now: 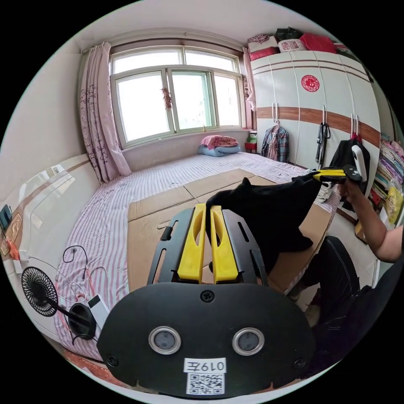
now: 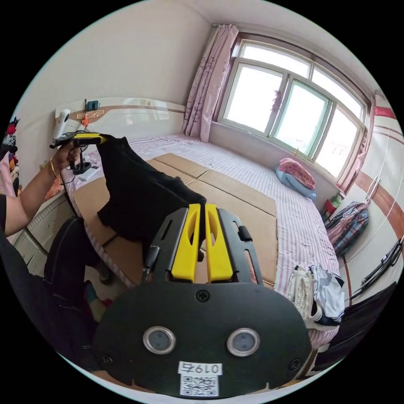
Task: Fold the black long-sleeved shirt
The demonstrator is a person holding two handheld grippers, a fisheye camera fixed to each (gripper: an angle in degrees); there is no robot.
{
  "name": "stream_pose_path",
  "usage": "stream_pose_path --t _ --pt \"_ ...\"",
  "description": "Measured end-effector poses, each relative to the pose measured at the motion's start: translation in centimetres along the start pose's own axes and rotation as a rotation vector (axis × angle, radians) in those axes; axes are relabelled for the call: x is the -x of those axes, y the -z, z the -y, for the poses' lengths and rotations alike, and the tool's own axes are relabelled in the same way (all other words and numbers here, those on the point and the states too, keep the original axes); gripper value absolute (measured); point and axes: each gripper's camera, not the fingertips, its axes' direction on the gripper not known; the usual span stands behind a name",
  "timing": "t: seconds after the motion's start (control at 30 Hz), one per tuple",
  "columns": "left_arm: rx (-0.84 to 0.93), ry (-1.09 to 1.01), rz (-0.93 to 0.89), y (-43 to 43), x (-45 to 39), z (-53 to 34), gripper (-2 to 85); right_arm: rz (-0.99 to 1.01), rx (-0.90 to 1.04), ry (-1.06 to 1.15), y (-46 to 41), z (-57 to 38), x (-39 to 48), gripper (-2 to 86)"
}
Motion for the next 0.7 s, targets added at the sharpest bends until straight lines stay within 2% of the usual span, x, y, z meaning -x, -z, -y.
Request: stream_pose_path --t 0.3,0.57,0.7 --pt "-0.22 -0.131 0.193 14.1 -2.3 11.8 1.1 -0.191 -0.275 0.043 9.7 9.1 0.8 -0.8" --pt "-0.276 -0.264 0.351 23.9 -5.4 18.6 1.0 -0.372 -0.343 0.133 13.3 12.7 2.7 -0.9" --pt "-0.257 -0.333 0.388 25.8 -6.7 21.8 1.0 -0.47 -0.327 0.162 12.6 14.8 2.1 -0.9"
